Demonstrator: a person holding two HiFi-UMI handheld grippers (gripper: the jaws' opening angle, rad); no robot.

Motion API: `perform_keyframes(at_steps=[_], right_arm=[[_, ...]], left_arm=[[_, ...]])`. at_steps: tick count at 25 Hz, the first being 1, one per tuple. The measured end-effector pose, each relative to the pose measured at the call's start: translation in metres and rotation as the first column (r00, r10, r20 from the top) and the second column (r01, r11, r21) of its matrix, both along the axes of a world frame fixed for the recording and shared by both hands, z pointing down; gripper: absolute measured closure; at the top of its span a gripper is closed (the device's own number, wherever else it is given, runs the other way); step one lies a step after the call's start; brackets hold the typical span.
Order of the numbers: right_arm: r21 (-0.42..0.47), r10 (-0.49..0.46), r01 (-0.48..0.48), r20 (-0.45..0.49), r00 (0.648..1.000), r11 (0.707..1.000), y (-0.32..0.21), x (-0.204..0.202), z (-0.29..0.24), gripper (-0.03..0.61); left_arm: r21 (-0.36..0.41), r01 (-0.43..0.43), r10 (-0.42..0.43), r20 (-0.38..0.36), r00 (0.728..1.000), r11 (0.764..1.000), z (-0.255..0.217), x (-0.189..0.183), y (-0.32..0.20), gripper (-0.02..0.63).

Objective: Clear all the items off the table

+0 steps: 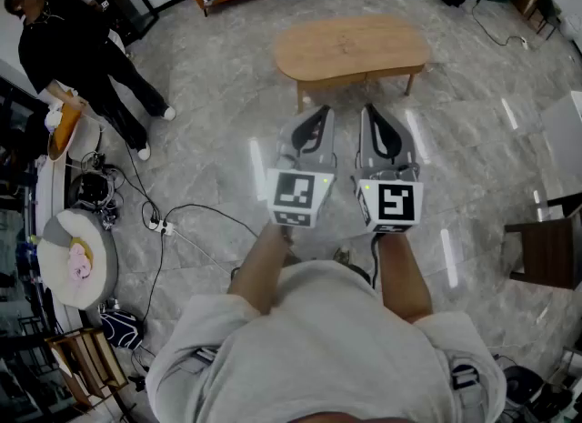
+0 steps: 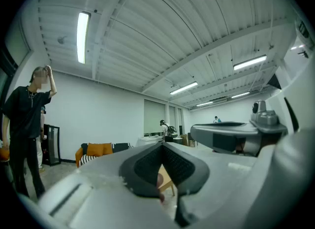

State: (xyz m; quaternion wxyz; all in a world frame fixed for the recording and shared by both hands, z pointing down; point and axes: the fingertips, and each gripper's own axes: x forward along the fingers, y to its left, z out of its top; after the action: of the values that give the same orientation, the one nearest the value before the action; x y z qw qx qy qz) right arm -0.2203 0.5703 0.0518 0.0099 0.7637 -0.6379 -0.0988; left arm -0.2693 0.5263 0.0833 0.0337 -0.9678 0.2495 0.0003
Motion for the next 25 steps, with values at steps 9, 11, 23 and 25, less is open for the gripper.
perform_keyframes(at_steps=[9, 11, 23, 25], right_arm=[[-0.004, -0.011, 0.011, 0.018, 1.0, 1.0, 0.018, 0.024, 0.011, 0.572], [-0.003, -0.013, 0.013, 0.012, 1.0, 1.0, 0.023, 0.031, 0.014, 0.572], [-0.016, -0.057, 0.058, 0.035, 0.998, 0.998, 0.028, 0.064, 0.035, 0.572], [-0.027, -0.059, 0.06, 0.043, 0.997, 0.998, 0.023, 0.069, 0.039, 0.572]], left_arm=[[-0.007, 0.022, -0.022, 0.015, 1.0, 1.0, 0.011, 0.021, 0.016, 0.592], [-0.015, 0.031, -0.03, 0.019, 0.999, 0.999, 0.015, 0.028, 0.021, 0.592], [-0.065, 0.081, -0.076, 0.063, 0.995, 0.995, 0.042, 0.052, 0.026, 0.592], [-0.074, 0.085, -0.081, 0.067, 0.995, 0.994, 0.044, 0.054, 0.02, 0.592]])
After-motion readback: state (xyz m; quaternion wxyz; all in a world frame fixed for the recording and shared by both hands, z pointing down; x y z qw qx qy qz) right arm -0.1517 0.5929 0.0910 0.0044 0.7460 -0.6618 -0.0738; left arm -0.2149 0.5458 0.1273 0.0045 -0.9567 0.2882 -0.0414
